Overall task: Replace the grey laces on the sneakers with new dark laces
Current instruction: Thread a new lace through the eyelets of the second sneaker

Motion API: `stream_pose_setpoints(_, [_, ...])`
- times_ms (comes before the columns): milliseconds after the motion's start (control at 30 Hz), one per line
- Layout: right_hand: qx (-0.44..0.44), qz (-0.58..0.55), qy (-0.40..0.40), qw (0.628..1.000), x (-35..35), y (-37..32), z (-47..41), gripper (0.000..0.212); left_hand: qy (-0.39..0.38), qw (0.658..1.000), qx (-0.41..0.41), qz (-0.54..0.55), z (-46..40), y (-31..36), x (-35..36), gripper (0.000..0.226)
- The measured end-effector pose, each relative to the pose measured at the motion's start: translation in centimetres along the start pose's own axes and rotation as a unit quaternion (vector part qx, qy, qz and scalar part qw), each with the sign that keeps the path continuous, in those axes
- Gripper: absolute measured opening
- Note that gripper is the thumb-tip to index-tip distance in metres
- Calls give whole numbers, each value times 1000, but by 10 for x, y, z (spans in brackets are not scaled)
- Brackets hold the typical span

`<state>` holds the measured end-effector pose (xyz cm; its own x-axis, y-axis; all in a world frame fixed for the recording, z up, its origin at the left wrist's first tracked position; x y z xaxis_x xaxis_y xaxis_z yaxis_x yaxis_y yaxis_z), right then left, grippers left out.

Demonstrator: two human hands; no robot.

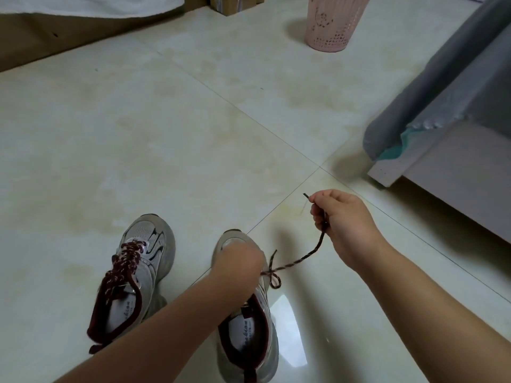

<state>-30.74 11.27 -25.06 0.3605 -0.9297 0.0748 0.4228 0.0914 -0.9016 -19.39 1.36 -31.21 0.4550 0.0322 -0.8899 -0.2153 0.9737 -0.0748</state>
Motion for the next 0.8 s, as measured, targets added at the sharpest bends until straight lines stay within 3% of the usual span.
stream_pose_setpoints(67, [2, -2, 12, 1000, -7, 3, -2, 26, 30, 995, -9, 94, -1, -8, -3, 29])
stream_pose_setpoints(133, [1, -12, 24, 1000, -11, 5, -4, 26, 46, 974, -9, 220, 3, -17, -5, 16])
stream_pose_setpoints(200, [-3, -28, 33, 999, -13, 3, -6, 26, 74, 924, -10, 376, 9, -23, -10, 15])
stream_pose_setpoints(267, [-11, -42, 42, 998, -14, 0, -8, 27, 82, 887, -7, 454, 11, -22, -17, 17])
stream_pose_setpoints(333, [-16, -51, 52, 997, -12, -3, -11, 28, 86, 917, -6, 389, 9, -17, -21, 28])
stream_pose_setpoints(400, [-22, -57, 57, 997, -11, -5, -13, 28, 119, 961, -7, 250, 9, -13, -30, 34])
stream_pose_setpoints(467, [-25, -64, 61, 996, -11, -7, -13, 29, 138, 975, -7, 172, 11, -10, -34, 36])
stream_pose_setpoints(533, [-25, -71, 60, 995, -11, -8, -13, 30, 164, 975, -1, 151, 15, -9, -38, 25])
stream_pose_setpoints(667, [-41, -98, 30, 994, -5, -16, -13, 37, 229, 943, -39, 238, 32, -31, -58, 13])
stream_pose_setpoints(733, [-47, -108, 17, 993, 2, -19, -13, 36, 312, 930, -34, 193, 40, -35, -68, 23])
stream_pose_setpoints(800, [-48, -108, 14, 993, 8, -20, -14, 36, 323, 928, -10, 186, 41, -28, -65, 19])
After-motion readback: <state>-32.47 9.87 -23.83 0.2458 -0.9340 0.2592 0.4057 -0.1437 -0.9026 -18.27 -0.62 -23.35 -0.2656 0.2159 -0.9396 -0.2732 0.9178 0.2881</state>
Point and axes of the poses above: each hand's wrist, its own z-axis away from the middle knuckle, its own x-axis out of the palm, y = z × x, the point moved 8 cm from there along -z, towards the middle knuckle, and after that the axes turned 9 degrees about -z, right-handed, at the moved point
